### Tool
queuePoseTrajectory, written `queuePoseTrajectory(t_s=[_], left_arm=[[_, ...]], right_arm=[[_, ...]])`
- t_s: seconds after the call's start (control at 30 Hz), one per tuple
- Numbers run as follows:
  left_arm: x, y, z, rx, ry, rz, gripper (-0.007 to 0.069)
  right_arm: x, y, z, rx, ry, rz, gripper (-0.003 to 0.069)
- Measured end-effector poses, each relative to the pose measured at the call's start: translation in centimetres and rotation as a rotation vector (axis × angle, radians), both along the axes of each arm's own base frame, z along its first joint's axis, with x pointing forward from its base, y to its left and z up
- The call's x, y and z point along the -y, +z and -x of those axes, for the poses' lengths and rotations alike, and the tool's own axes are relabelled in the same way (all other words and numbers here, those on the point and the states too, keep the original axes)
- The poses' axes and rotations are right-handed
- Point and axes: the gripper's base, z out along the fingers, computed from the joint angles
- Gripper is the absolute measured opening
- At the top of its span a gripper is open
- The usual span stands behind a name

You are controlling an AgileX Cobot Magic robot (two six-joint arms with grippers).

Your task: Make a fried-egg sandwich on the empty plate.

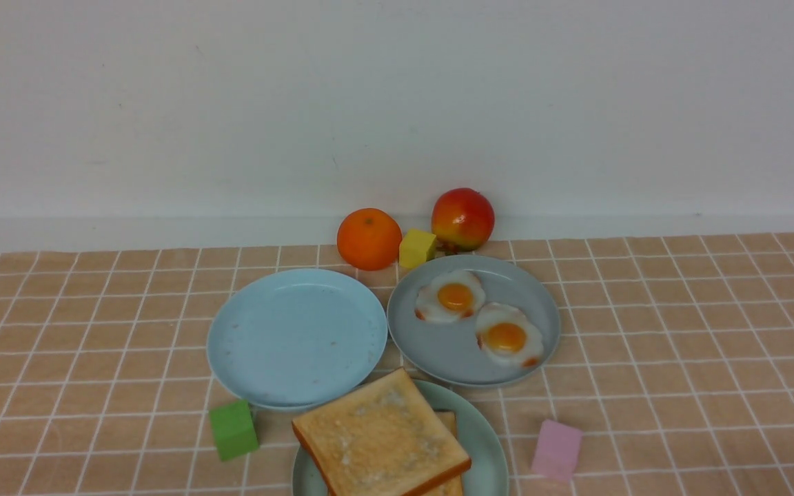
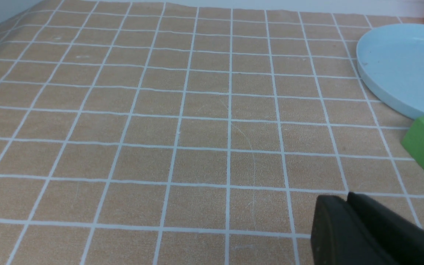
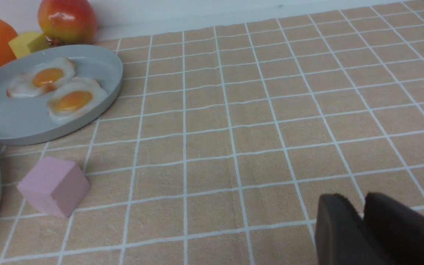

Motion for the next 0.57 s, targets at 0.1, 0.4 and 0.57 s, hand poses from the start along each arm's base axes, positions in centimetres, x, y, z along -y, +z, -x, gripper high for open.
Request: queuePoseTrajectory(t_s=[0.1, 0.4, 0.57], left_arm=[[0.0, 0.0, 0.0, 0.0, 0.0, 0.0, 0.0057], [0.0, 0.0, 0.0, 0.0, 0.0, -0.001, 0.006], [0.0, 0.0, 0.0, 0.0, 0.0, -0.001, 0.0069]], right_arm=[[0.0, 0.01, 0.0, 0.001, 0.0, 0.0, 0.0134], [0.0, 0.0, 0.0, 0.0, 0.0, 0.0, 0.0148], [0.0, 0.0, 0.0, 0.0, 0.0, 0.0, 0.0153]])
